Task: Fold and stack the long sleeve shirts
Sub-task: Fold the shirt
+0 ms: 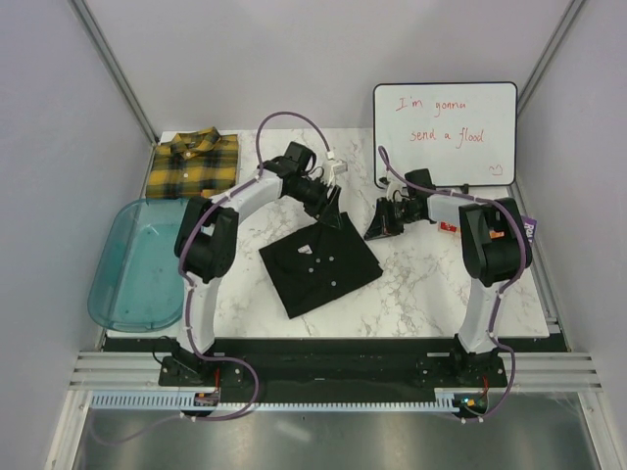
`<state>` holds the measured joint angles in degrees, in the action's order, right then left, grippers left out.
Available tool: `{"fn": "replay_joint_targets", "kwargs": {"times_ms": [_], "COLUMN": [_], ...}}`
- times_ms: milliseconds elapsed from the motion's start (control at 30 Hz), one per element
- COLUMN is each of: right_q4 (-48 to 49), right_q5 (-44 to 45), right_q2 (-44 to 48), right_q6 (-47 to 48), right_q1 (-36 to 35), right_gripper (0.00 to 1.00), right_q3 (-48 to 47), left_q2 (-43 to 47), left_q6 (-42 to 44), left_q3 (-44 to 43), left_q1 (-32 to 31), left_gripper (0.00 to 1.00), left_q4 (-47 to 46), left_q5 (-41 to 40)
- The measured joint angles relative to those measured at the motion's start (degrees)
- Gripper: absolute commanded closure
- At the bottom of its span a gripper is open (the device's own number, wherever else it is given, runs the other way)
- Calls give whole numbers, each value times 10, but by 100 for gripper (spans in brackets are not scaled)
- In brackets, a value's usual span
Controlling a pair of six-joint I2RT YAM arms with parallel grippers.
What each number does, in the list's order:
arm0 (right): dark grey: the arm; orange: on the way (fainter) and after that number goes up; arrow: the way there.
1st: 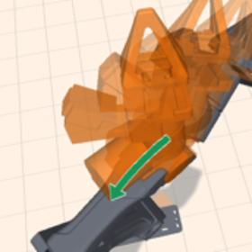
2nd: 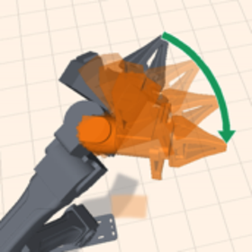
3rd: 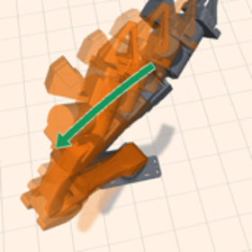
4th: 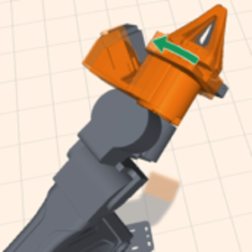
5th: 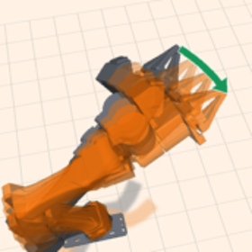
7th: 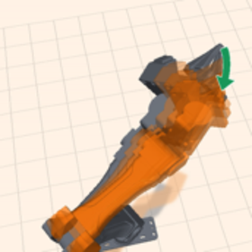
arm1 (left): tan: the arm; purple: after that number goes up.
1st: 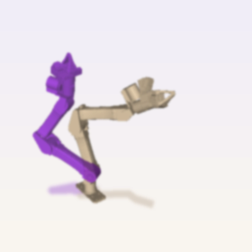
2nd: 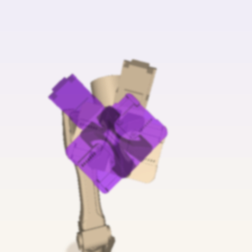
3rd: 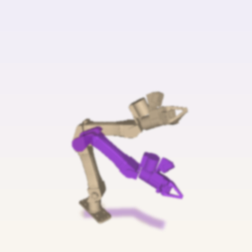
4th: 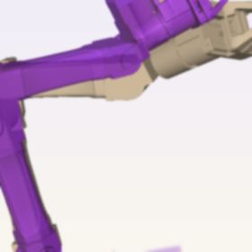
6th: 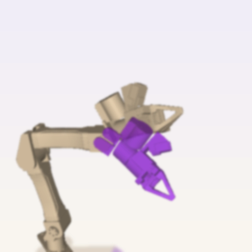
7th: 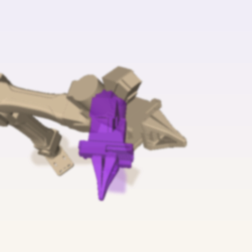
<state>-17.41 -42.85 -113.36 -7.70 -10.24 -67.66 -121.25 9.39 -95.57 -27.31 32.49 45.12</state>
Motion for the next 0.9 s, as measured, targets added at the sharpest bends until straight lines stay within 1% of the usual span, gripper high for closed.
{"fn": "replay_joint_targets", "kwargs": {"times_ms": [67, 200, 300, 400, 467, 567, 700, 800, 900], "right_q4": [28, 75, 96, 110, 118, 114, 68, 43, 35], "right_q5": [-2, -10, -28, -55, -75, -90, -83, -76, -74], "right_q2": [-9, -17, -19, -18, -16, -4, 29, 66, 90], "right_q6": [-25, -63, -86, -105, -115, -116, -77, -44, -27], "right_q1": [0, 0, 0, 0, 0, 0, 7, 19, 25], "right_gripper": [88, 90, 91, 91, 89, 84, 83, 83, 83], "right_q3": [0, 10, 35, 60, 76, 101, 111, 111, 116], "left_q2": [-35, -81, -95, -96, -96, -91, -63, -19, 19], "left_q6": [6, 10, 17, 26, 33, 42, 57, 83, 106], "left_q3": [-32, -92, -118, -123, -119, -98, -54, -16, 1], "left_q1": [-3, -9, -13, -16, -17, -15, -5, 3, 6], "left_gripper": [44, 44, 46, 48, 50, 50, 44, 41, 38], "left_q4": [10, 29, 43, 56, 62, 68, 82, 98, 114], "left_q5": [-7, -26, -33, -37, -42, -42, -41, -42, -43]}}
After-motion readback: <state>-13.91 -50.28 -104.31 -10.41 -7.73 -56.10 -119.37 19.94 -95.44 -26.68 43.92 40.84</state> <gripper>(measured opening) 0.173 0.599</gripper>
